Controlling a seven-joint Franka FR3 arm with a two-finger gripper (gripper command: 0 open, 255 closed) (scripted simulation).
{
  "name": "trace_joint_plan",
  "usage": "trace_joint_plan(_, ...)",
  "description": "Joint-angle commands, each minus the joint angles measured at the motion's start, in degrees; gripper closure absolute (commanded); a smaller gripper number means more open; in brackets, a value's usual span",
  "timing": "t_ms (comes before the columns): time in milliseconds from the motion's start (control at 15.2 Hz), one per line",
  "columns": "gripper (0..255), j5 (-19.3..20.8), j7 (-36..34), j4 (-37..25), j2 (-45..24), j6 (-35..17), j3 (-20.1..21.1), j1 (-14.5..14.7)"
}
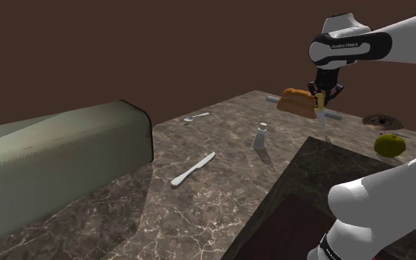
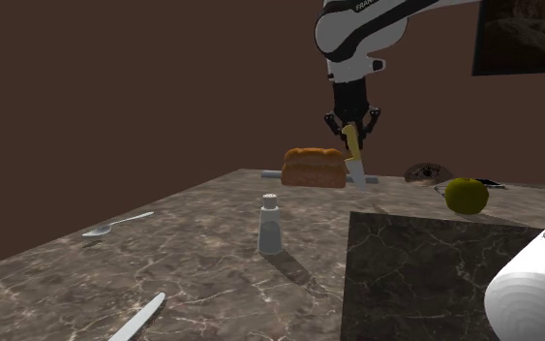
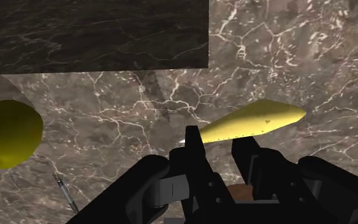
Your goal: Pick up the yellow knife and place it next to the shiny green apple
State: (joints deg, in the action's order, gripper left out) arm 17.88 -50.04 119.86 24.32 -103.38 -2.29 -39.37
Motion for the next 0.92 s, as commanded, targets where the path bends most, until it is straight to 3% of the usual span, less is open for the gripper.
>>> trace_joint_plan(0, 255, 0.46, 2.41, -1.02, -1.71, -1.46, -1.98, -0.85)
trace_joint_plan(462, 255, 0.43, 11.66, -6.74, -8.14, -4.97, -8.98, -3.72)
trace_joint_plan(858, 255, -2.00, 20.14, -14.31, -15.84, -7.21, -14.61, -6.12)
